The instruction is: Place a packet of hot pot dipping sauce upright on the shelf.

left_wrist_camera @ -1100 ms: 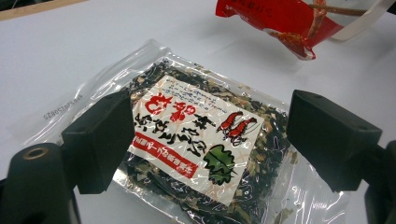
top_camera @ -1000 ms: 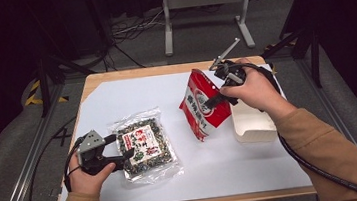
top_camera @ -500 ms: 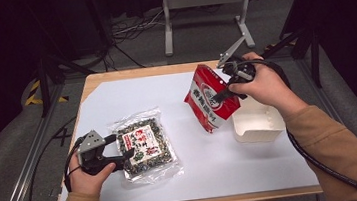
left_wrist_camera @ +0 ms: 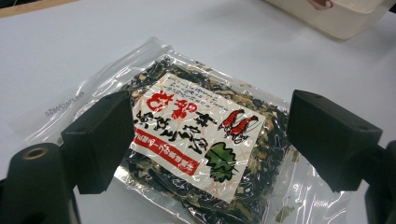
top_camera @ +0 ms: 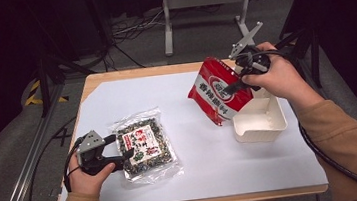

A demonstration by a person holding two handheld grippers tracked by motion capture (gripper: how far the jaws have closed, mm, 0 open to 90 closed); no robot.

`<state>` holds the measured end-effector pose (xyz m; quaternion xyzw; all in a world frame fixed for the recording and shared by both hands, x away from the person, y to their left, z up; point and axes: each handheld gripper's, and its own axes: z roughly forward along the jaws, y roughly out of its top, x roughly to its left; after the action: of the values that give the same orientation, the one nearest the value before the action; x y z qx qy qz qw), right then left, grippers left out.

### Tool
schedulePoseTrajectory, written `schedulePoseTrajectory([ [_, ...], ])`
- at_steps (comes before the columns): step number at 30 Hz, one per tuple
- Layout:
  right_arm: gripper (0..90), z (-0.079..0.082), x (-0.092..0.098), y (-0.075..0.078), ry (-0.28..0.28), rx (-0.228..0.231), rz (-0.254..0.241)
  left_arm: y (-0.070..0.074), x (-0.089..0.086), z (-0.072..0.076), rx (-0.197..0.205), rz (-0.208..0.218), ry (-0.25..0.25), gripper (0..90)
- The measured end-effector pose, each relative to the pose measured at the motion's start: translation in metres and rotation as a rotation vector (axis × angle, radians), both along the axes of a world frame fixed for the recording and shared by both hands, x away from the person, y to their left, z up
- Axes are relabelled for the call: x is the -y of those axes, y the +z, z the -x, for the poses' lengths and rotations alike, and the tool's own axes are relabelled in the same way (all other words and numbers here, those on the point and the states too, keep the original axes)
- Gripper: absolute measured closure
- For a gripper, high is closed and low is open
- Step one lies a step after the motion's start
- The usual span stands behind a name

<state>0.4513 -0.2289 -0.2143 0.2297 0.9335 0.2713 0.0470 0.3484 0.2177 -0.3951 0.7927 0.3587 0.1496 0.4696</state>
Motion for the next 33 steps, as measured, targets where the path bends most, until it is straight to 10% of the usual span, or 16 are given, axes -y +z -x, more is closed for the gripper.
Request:
schedulePoseTrajectory([
  [33, 88.7, -0.018, 0.060, 0.029, -0.159, 0.158, 0.130, -0.001, 0.000, 0.000, -0.003, 0.001, 0.002, 15.9],
])
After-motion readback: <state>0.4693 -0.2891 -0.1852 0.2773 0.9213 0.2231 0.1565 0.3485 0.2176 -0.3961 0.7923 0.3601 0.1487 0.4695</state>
